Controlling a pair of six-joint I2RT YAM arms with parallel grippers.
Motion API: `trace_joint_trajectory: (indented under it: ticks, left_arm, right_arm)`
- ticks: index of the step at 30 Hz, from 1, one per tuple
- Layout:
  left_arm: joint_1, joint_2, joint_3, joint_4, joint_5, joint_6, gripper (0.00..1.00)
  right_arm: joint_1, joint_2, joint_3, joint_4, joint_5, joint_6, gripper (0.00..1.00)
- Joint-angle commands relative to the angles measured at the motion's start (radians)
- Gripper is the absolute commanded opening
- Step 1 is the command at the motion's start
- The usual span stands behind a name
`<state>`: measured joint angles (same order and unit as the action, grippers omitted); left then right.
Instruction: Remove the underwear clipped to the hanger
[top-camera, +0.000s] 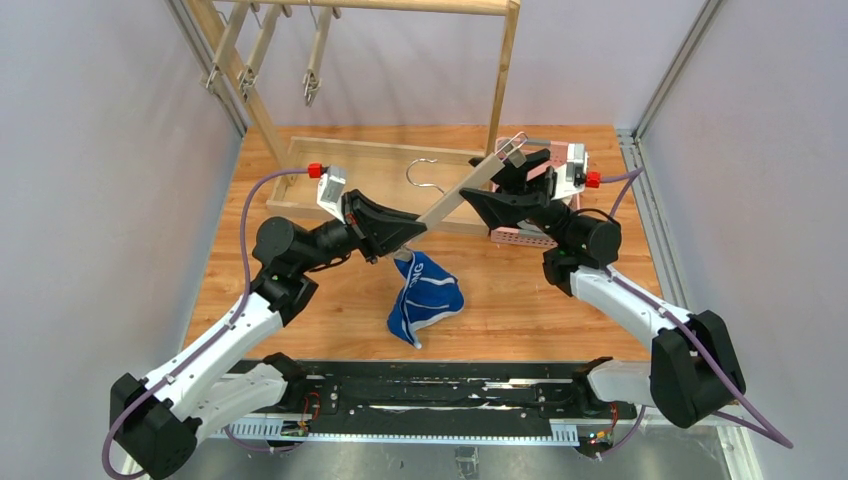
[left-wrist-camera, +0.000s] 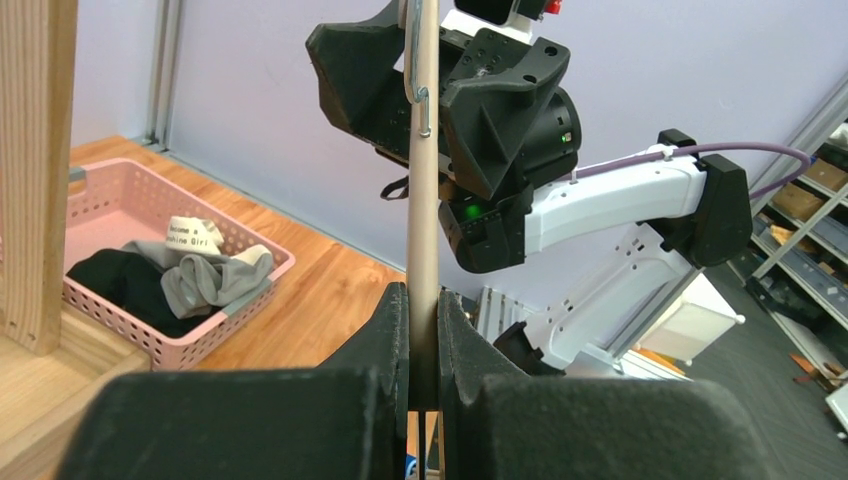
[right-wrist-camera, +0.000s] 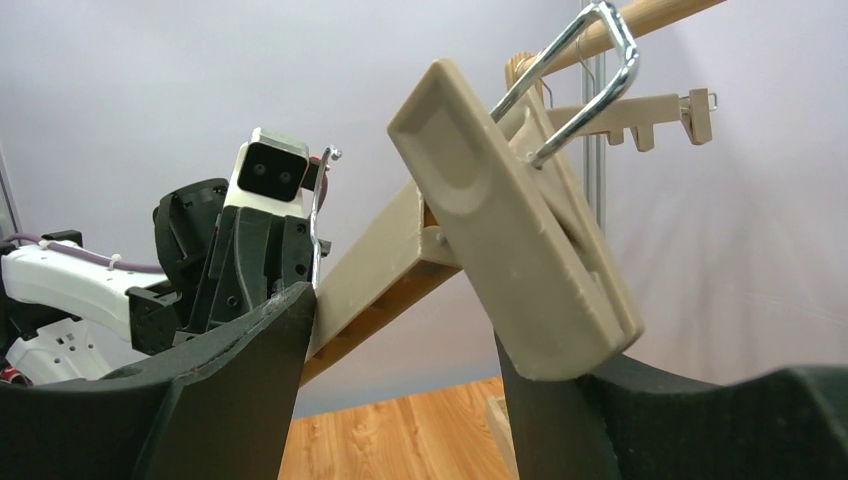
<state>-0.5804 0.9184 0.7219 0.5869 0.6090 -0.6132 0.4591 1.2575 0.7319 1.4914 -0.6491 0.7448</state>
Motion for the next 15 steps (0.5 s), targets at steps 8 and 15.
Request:
trace_joint_trajectory:
  ticks: [8, 15]
  left_arm:
    - [-0.014, -0.061, -0.011, 0.078, 0.006, -0.007, 0.00]
    - [-0.013, -0.051, -0.014, 0.108, 0.005, -0.023, 0.00]
  right_arm:
    - [0.019, 0.000, 0.027, 0.058, 0.039, -0.036, 0.67]
    - [0.029, 0.025, 0.066, 0.065, 0.043, -0.011, 0.66]
